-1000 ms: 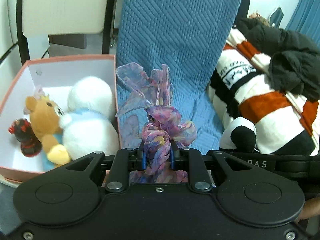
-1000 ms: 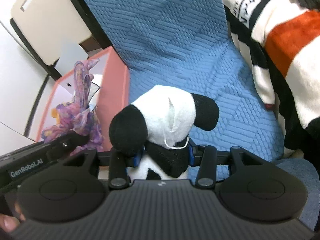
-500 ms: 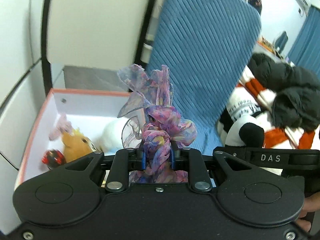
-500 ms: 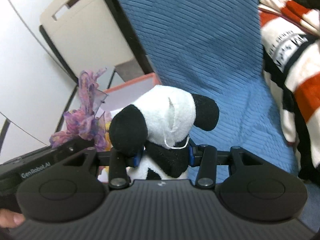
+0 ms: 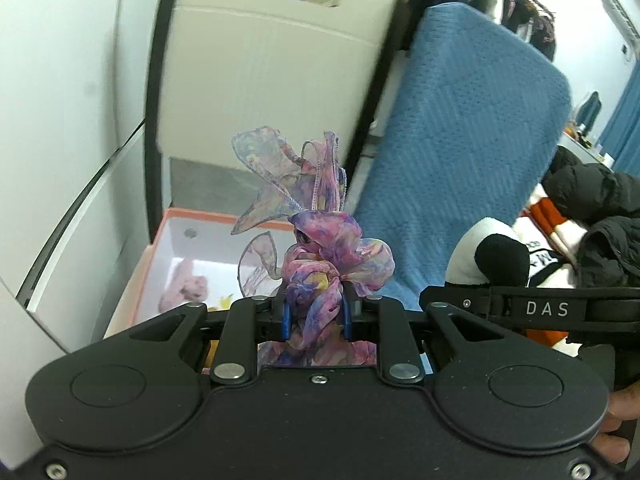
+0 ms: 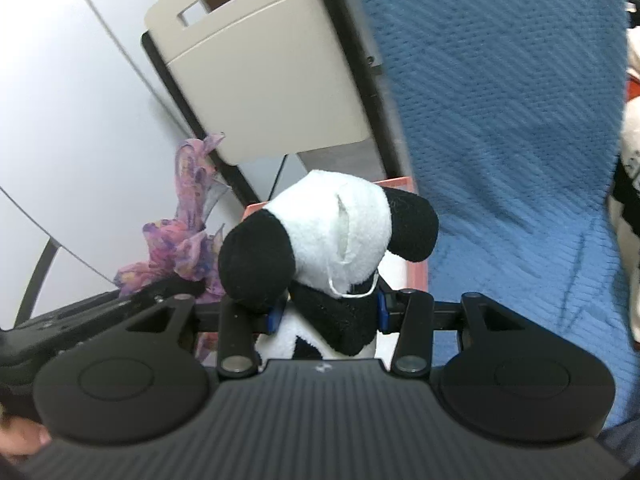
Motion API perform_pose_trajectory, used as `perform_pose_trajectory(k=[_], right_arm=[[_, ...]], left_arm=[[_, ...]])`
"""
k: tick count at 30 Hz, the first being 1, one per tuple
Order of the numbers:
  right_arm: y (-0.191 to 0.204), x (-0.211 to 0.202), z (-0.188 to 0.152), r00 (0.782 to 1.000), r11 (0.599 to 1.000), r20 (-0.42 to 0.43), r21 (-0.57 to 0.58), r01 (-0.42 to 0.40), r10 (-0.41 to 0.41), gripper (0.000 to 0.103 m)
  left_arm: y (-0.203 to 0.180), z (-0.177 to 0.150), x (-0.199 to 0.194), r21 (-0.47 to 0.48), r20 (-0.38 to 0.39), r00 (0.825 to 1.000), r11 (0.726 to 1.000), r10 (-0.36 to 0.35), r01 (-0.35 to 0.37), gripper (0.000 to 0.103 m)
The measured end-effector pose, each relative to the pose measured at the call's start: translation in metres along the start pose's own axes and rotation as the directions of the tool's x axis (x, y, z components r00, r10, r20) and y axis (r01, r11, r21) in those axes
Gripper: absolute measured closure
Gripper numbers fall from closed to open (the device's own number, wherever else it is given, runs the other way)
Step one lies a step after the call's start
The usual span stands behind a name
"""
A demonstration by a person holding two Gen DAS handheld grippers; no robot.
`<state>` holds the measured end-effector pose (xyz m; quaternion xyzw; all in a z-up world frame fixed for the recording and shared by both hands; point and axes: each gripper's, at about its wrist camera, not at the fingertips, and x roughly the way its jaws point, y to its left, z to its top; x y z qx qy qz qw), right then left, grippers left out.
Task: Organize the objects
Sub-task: 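Carry the panda plush with the right tool while the left tool carries the ribbon bundle to the box, then lower the panda and ribbon bundle into the pink box and open both tools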
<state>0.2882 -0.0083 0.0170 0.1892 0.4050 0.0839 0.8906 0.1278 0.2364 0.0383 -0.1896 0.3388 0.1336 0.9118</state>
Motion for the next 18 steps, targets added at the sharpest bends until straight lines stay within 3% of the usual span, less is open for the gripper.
perform_pose_trajectory(k=[8,18], right_arm=[[0.026,0.058,-0.011,0.994,1.000,-0.105,-0.022,-0.007,0.005,0.057],[0.036,0.122,-0.038,0.969,0.999,-0.244,-0.038,0.020,-0.028,0.057]], left_arm=[[0.052,-0.016,0.032,-0.048,-0.100,0.994,0.998,0.034,-0.039,0.081],[0.091,-0.054,0.077,-0.088,-0.250,0.968,0.994,0.037,-0.061,0.081]])
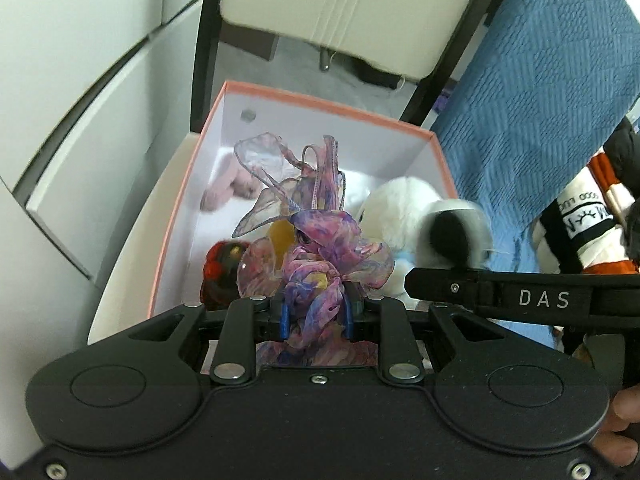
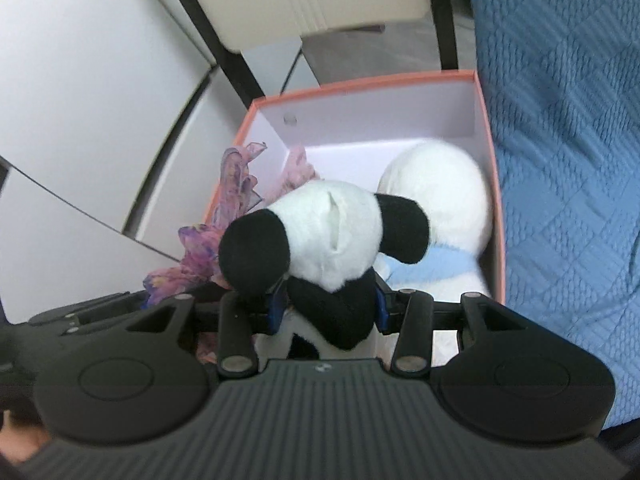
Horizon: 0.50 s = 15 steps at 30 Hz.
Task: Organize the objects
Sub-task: 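Lower the panda and ribbon bundle into the pink box and open both tools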
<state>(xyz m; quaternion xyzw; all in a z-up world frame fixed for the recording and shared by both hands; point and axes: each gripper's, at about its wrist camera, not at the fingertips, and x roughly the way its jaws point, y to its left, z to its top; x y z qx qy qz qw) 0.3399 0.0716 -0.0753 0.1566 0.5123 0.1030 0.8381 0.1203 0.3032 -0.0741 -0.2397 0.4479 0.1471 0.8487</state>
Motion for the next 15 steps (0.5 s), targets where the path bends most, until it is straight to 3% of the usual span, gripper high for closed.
perform_pose_trajectory(k=[4,6,8,15], right_arm=[[0.002,0.012,0.000,1.000,1.000,-0.007,-0.013,0.018,-0.019,0.058],[0.004,0.015,-0.002,0.999,0.999,-0.005,-0.020,0.031,-0.031,0.058],[0.004,0.014,0.000,0.999,0.999,-0.002,-0.013,0.034,-0.034,0.058],[0.009,-0.018,0.017,0.997,1.000,0.072,-0.016,0.012,-0.011,0.058]], left_arm=[[0.006,-0.003,0.008,-0.006,-0.015,1.000,1.000,0.003,-0.003,0.080],[0.007,-0.001,0.007,-0.005,-0.009,1.000,1.000,-0.006,0.006,0.074],[0.007,0.003,0.003,-0.007,0.008,1.000,1.000,0.009,-0.009,0.056],[-0.002,0.018,-0.034,0.004,0.081,0.997,1.000,0.014,-0.015,0.047]])
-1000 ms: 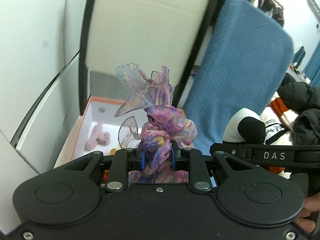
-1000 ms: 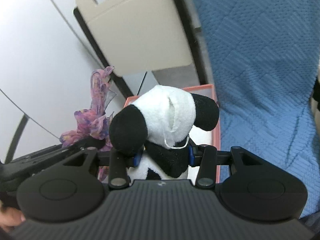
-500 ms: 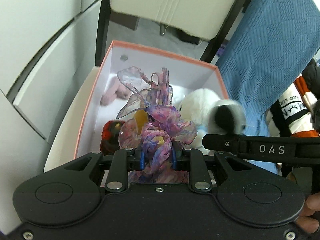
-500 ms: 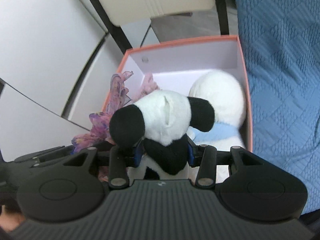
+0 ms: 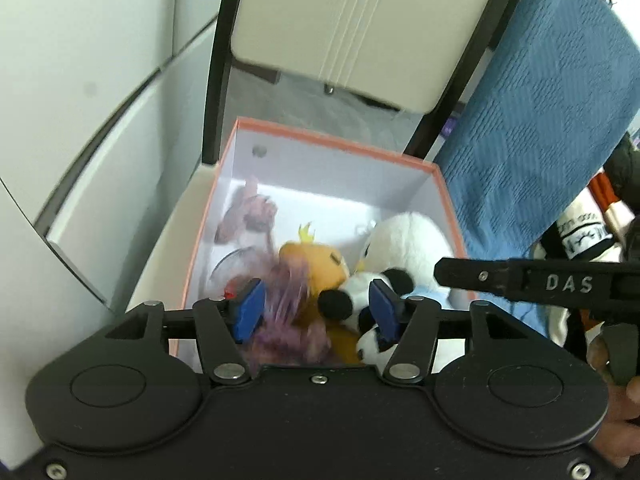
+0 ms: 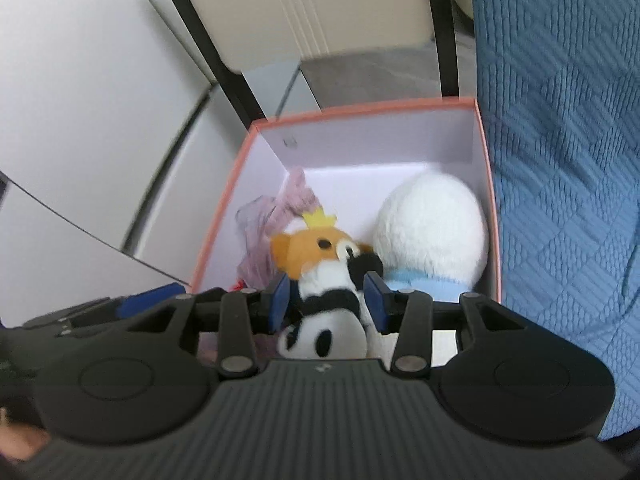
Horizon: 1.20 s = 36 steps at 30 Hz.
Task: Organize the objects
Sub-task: 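Lower the panda and ribbon bundle into the pink box and open both tools, then withdraw both open tools up away from the pink box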
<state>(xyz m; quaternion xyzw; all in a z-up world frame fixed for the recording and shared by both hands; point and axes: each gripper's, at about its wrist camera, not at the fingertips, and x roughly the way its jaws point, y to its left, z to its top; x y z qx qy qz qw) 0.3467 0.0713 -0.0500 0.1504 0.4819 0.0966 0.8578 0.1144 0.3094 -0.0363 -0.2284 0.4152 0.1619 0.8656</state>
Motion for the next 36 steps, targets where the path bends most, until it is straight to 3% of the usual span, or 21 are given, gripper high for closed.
perform_pose_trajectory(k=[8,13,18,28,36], right_arm=[[0.019,-0.076,0.004,0.989,0.997,0.136,-0.051,-0.051,0.057,0.058],[0.024,-0.120,-0.012,0.977,0.995,0.193,-0.067,-0.077,0.089,0.058],[0.024,-0.153,-0.037,0.971,0.994,0.221,-0.076,-0.077,0.092,0.058],[0.021,-0.185,-0.092,0.963,0.998,0.267,-0.060,-0.026,0.042,0.057],[0.022,-0.181,-0.121,0.961,0.997,0.277,-0.076,0.032,-0.010,0.057]], left_arm=[[-0.023,0.000,-0.072,0.023,0.115,0.993,1.000,0.001,-0.003,0.031],[-0.035,-0.011,-0.116,0.033,0.181,0.983,0.999,0.002,-0.008,0.020],[-0.039,-0.028,-0.153,0.034,0.220,0.976,0.999,-0.002,-0.005,0.015],[-0.033,-0.070,-0.184,0.027,0.222,0.975,1.000,-0.006,0.000,0.010],[-0.029,-0.095,-0.186,0.032,0.222,0.975,0.999,-0.010,0.003,0.001]])
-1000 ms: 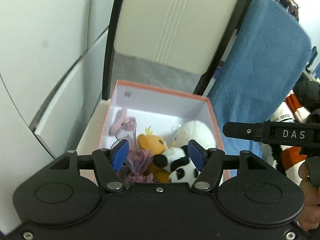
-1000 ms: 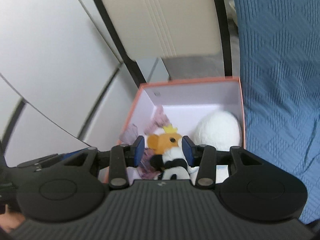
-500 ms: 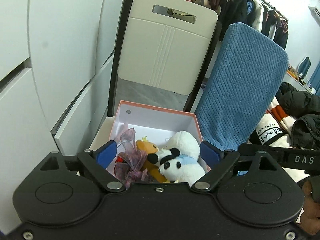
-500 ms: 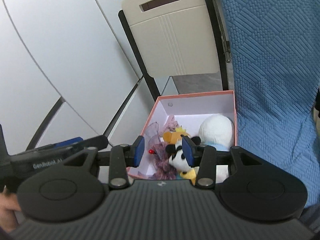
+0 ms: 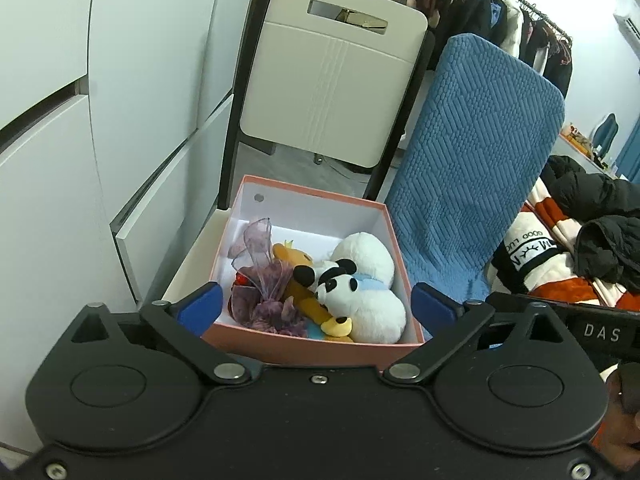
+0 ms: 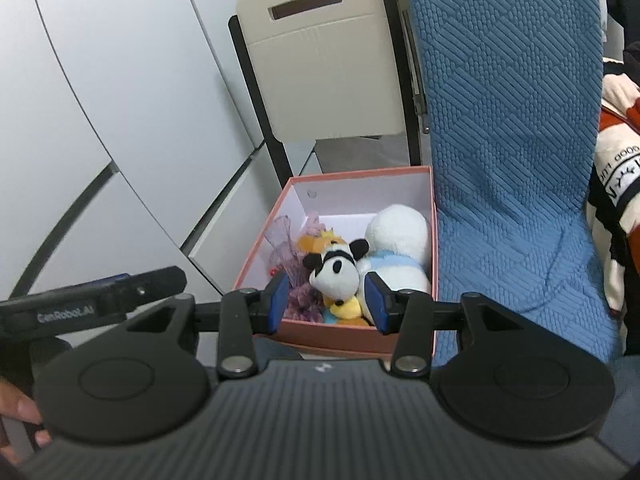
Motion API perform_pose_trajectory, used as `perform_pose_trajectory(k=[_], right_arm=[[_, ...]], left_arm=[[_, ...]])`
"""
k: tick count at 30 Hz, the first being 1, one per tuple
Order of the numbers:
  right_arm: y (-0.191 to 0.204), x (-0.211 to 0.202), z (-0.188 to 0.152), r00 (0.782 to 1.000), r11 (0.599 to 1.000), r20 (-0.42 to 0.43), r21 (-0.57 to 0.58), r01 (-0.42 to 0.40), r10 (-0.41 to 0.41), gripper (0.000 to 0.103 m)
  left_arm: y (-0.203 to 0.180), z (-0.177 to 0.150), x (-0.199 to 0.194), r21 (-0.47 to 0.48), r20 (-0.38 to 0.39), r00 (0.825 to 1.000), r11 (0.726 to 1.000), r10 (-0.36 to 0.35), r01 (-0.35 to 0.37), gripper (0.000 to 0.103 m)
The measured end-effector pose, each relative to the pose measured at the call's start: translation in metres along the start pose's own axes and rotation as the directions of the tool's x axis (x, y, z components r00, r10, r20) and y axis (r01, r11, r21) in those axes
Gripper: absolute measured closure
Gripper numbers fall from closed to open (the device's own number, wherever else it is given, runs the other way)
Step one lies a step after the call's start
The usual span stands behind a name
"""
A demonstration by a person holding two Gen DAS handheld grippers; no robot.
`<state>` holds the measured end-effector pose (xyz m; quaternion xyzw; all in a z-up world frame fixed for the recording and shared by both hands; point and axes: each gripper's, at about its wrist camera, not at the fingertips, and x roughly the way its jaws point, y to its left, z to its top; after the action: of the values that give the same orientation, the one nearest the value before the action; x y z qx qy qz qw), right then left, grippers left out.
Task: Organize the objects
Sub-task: 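Withdraw both open tools up away from the pink box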
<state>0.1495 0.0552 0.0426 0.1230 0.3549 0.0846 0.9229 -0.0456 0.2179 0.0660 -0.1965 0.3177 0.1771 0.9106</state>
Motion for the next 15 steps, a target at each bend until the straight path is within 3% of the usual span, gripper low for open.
perform_pose_trajectory(k=[3,5,7,8,15], right_arm=[[-0.001,0.001,-0.007,1.000,1.000,-0.003,-0.004,0.012,-0.012,0.055],[-0.003,0.001,-0.011,1.000,1.000,-0.003,0.001,0.019,-0.019,0.043],[-0.006,0.002,-0.014,1.000,1.000,-0.003,0.014,0.026,-0.026,0.017],[-0.007,0.002,-0.015,1.000,0.999,-0.001,0.020,0.030,-0.030,0.013],[-0.010,0.006,-0.018,0.998,0.998,-0.016,0.018,0.053,-0.053,0.012]], left_arm=[[-0.001,-0.004,0.001,0.020,-0.012,1.000,1.000,0.009,-0.009,0.001],[0.000,-0.005,0.000,0.026,-0.006,1.000,1.000,0.015,-0.015,0.001],[0.000,-0.005,-0.001,0.035,0.001,1.000,0.999,0.016,-0.016,0.001],[0.001,-0.006,-0.001,0.029,0.002,1.000,0.999,0.015,-0.015,0.001],[0.005,-0.004,0.004,0.021,-0.012,1.000,1.000,0.011,-0.011,0.001]])
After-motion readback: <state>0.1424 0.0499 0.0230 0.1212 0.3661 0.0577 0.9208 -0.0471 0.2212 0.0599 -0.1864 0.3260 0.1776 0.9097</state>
